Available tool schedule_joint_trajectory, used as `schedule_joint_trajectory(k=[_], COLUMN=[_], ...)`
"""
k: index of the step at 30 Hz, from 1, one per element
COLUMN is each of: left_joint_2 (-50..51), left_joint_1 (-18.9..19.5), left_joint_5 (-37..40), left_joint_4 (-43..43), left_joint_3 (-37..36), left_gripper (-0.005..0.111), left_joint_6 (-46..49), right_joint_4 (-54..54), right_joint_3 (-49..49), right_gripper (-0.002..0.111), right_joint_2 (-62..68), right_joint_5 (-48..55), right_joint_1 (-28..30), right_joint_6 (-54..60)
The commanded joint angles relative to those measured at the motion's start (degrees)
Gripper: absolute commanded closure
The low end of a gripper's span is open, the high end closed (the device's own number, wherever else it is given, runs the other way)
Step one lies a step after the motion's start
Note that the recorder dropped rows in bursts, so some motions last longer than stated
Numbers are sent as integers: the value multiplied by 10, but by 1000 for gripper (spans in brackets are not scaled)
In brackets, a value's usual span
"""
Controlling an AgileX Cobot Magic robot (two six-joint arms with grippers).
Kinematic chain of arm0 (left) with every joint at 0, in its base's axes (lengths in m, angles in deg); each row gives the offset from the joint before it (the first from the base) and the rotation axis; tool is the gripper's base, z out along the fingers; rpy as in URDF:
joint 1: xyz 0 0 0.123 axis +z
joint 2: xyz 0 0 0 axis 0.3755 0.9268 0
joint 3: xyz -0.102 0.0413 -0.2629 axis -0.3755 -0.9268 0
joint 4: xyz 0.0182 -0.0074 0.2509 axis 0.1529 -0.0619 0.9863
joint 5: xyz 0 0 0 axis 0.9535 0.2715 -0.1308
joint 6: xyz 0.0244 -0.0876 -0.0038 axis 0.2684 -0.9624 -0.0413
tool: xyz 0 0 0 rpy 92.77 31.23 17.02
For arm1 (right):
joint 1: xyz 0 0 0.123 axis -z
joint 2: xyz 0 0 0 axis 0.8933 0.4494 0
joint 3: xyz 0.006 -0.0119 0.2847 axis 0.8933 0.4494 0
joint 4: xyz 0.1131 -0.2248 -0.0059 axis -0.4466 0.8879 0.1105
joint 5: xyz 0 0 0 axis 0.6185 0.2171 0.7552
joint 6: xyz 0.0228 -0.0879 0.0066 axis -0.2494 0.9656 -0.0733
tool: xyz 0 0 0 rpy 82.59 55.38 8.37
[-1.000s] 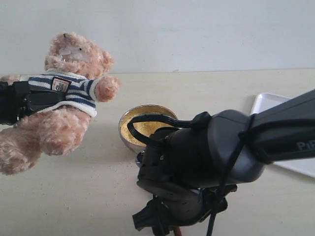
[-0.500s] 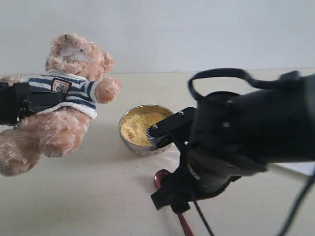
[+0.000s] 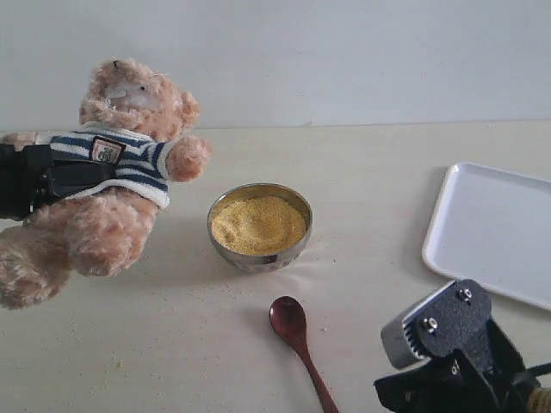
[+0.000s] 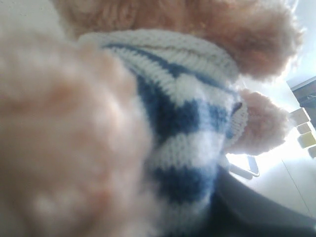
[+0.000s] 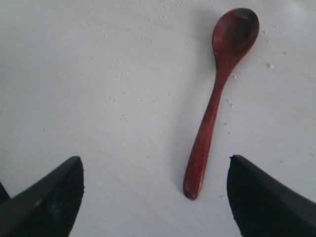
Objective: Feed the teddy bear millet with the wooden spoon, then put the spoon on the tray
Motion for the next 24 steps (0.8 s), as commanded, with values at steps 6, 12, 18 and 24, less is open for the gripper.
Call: schedule_joint_trajectory(k=[6, 12, 18, 24], left_joint_2=[-8, -8, -8, -8], left_joint_1=[0, 0, 0, 0], left_joint_5=[8, 8, 8, 8], left_joint_4=[-3, -1, -1, 1], left_joint_3=[-3, -3, -3, -3], left_gripper=[102, 102, 102, 102], left_joint_6=[4, 4, 4, 4], right_joint_4=[-354, -351, -568, -726], right_joint_3=[18, 18, 18, 18], right_gripper=[34, 44, 52, 62], right_joint_2=[111, 158, 156, 156], right_joint_5=[-178, -215, -247, -378], right_joint_1=[1, -28, -64, -64], right_joint_6=[341, 368, 515, 670])
